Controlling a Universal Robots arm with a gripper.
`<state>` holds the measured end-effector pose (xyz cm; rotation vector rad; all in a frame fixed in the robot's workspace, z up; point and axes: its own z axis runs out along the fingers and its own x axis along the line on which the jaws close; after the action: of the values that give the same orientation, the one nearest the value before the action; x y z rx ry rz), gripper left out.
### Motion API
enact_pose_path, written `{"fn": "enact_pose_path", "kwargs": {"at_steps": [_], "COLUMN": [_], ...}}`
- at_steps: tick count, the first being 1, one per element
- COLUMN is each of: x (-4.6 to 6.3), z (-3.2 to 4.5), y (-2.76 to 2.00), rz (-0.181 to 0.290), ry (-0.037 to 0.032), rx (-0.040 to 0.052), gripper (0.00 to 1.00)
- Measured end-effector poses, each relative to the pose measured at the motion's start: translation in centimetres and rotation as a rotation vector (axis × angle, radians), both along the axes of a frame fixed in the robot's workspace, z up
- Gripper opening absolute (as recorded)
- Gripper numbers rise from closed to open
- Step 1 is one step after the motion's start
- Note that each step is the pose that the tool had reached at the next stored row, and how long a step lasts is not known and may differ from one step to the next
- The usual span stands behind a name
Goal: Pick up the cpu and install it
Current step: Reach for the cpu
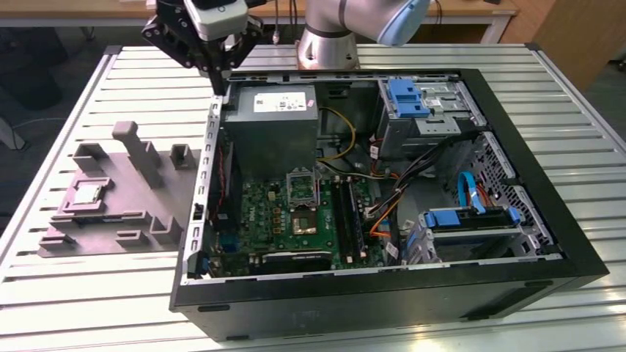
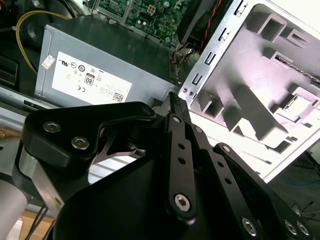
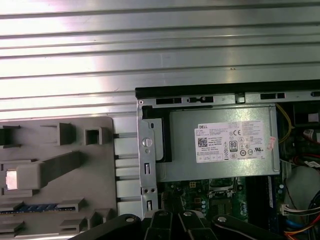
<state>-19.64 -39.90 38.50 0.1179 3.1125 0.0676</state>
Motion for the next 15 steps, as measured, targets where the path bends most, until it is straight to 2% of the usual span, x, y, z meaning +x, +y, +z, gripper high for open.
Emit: {"fn": "enact_pose_path", "kwargs": {"at_steps": [15], "x": [-0.45], "z": [-0.05], "y": [0.0], "rz": [0.0], "ry": [0.0], "rx": [0.0], "gripper": [0.11]}}
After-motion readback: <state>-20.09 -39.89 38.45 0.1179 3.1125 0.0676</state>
